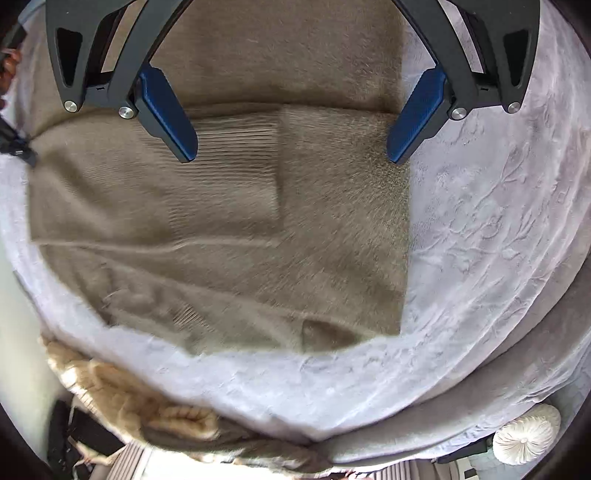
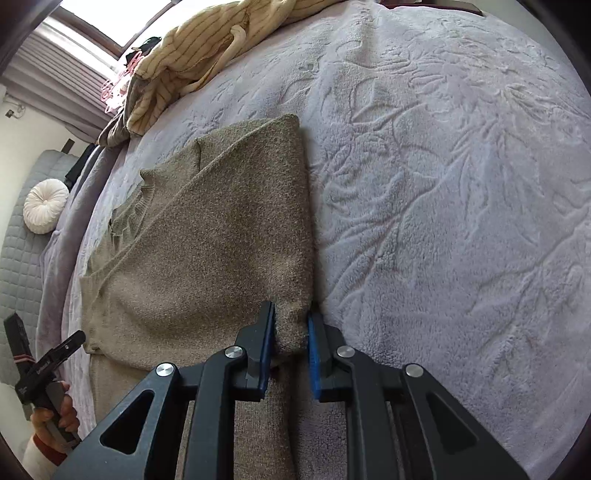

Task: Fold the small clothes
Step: 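Lay the sleeve flat on the folded side and open the right tool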

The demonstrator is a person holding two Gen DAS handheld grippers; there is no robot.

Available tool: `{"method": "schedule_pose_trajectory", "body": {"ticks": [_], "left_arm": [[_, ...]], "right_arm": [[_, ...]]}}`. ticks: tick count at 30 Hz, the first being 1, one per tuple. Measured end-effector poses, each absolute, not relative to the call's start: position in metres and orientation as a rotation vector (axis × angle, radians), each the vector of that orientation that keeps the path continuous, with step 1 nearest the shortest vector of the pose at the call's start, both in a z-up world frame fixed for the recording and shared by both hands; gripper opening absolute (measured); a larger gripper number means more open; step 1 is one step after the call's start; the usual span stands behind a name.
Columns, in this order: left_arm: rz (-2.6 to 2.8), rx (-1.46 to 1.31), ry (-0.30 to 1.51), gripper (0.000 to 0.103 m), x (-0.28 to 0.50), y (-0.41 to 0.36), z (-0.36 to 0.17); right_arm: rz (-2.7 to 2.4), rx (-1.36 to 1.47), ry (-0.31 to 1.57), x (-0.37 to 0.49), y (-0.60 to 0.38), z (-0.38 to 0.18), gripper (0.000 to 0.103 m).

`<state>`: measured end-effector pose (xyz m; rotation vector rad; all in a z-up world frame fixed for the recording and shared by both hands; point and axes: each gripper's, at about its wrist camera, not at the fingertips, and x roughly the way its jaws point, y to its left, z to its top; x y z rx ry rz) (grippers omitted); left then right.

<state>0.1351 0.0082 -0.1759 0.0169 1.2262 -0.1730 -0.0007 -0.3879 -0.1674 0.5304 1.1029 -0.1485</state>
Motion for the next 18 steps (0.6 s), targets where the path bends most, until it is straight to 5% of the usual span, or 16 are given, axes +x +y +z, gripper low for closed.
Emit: {"method": "schedule_pose_trajectory", "body": {"ticks": [8,12,18], "left_arm": [[-0.177,0.07,1.247,0.103,0.127,0.029,-0.176],[-0.13,0.037,1.272,0.103,0.126,0.048,-0.177],[-0.129,0.043,1.302,0.103,0.122,0.047,-0.182]], "right_arm": [[-0.162,0.615,1.111,-0.016,-0.395,-0.163,0.027],[-0.182,0.603,1.115,-0.028,-0.385,-0.155,0.042],[-0.189,0.591,1.131,-0.044,-0.374,-0.149,0.043]]}}
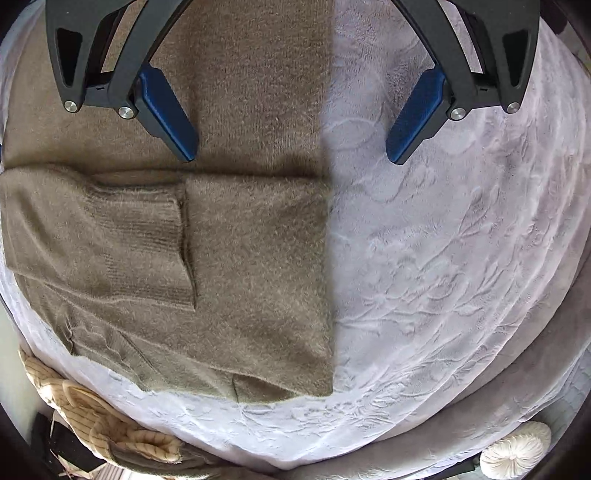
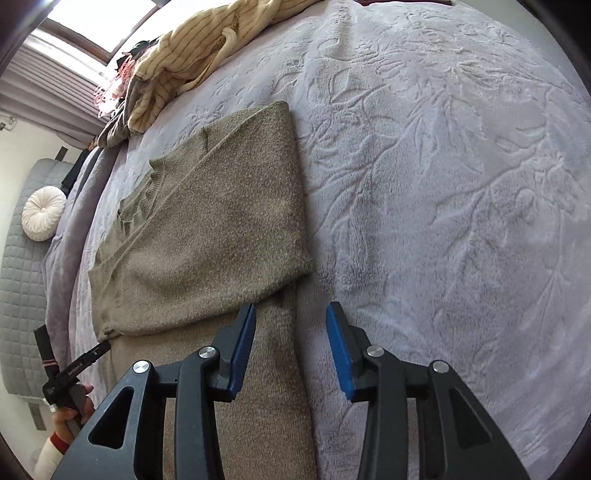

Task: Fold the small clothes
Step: 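Lay the sleeve flat on the folded side and open the right tool, then move both open tools to the sweater hem and grasp it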

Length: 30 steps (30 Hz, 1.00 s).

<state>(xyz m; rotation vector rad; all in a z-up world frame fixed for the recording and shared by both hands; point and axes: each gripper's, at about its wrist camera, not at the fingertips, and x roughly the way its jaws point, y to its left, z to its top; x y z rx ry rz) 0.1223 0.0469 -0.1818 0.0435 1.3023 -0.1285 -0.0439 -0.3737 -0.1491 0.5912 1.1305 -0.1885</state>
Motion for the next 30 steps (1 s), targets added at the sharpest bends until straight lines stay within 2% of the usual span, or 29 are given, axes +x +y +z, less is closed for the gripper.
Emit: {"method": "schedule_pose_trajectory", "body": {"ticks": [9,21,30], "left_arm": [[-0.144,0.044,1.313,0.103,0.1,0.047,-0.185],[-0.171,-0.029,1.363,0.103,0.081,0.088,-0.183],[-0.214,-0.042,1.467,0.103,0.012,0.108,-0.166]], "right_arm": [[-0.198,0.627,1.15,-0.055,-0.369,-0.155,0.043],[-0.182,0.663,1.172,-0.071,-0.356,-0.152,0.044],[-0.149,0.696,1.241,-0.099,-0.34,-0.147,0.046]]}}
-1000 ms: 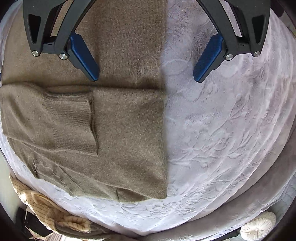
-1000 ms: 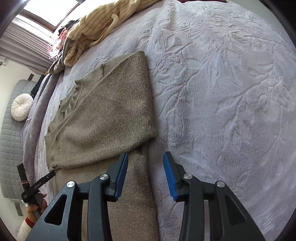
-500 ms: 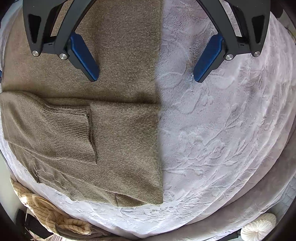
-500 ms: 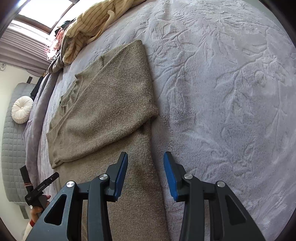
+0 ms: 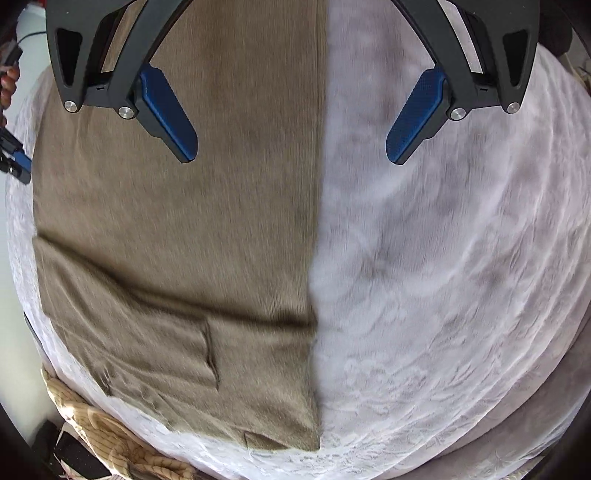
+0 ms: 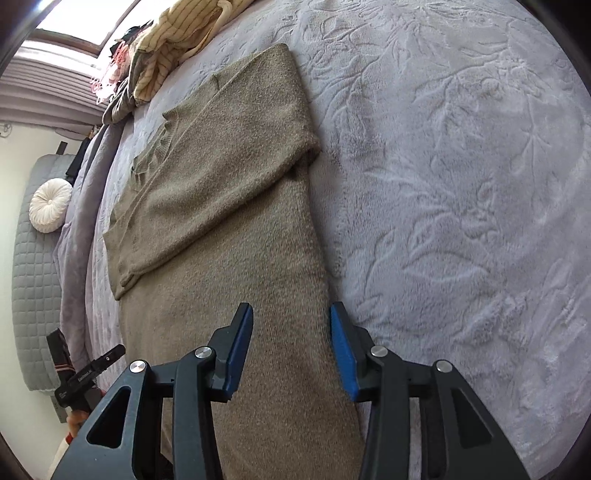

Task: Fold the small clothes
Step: 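Move both open tools to the sweater hem and grasp it, then lift the hem with both tools and fold it over toward the collar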

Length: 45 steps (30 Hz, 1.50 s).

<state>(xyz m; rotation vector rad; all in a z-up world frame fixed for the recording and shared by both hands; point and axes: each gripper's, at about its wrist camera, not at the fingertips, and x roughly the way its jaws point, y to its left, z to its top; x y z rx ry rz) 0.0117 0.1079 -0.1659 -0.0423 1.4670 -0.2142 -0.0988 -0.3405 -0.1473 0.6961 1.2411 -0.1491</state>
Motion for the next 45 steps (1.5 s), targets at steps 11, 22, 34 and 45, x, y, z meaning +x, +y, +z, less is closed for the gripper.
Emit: {"method": "schedule_pose_trajectory", "body": {"ticks": [11,22,34,45], "left_arm": [[-0.124,-0.148,1.606,0.103,-0.095,0.122,-0.167],[-0.189,-0.117,1.663,0.103,-0.153,0.136,-0.191],[-0.443,-0.151,1.758,0.102,-0.206,0.084,-0.201],[-0.496,-0.27,1.709,0.011,-0.208,0.122,-0.193]], "right_arm": [[0.067,0.712,1.38,-0.148,-0.328,-0.14,0.054],[0.145,0.803,1.565,-0.236,-0.296,-0.185,0.054],[0.135,0.864,1.567,-0.246,-0.257,-0.208,0.055],[0.134,0.986,1.522,-0.248,-0.252,-0.198,0.008]]}}
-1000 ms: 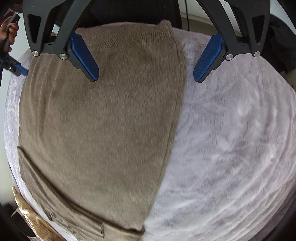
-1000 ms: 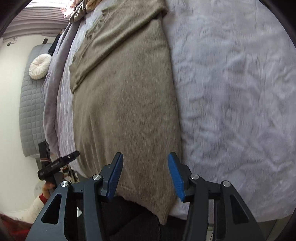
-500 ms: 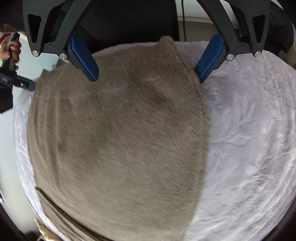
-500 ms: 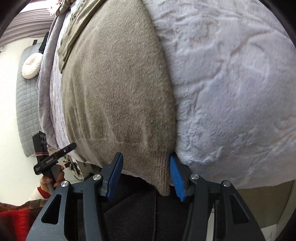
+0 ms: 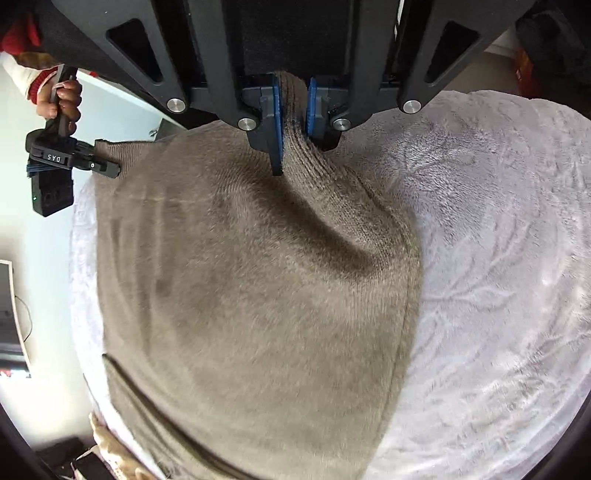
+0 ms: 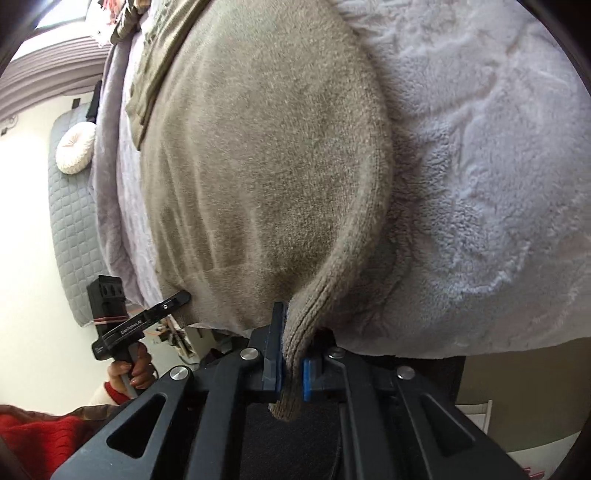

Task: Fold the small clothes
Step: 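Lift the hem with both tools and fold it over toward the collar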

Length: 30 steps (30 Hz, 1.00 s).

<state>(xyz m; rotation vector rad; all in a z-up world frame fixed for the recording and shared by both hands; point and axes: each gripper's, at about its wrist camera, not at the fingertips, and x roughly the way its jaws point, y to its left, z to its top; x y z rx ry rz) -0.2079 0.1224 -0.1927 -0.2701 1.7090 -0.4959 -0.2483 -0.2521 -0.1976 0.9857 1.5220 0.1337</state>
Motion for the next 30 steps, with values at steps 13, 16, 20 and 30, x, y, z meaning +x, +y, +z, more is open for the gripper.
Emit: {"method": "schedule_pose_trajectory", "body": {"ticks": [13,16,20,30], "left_arm": [[-0.607,-0.375,1.372,0.011,-0.085,0.143,-0.084],[-0.609,-0.347,1.288,0.011,-0.036,0.125,-0.066],[-0.583,-0.341,1.213,0.011,0.04,0.091,-0.064],[-0.524,-0.305,1.086,0.011,0.157,0.036,-0.11]], "right_arm": [[0.336,1.112,1.167,-0.171,-0.274,-0.111,0.008],[0.349,1.058,1.097,-0.132,-0.282,-0.091,0.008],[0.359,1.01,1.017,-0.066,-0.303,-0.077,0.008],[0.327,0.808,0.992,0.064,-0.355,-0.089,0.007]]}}
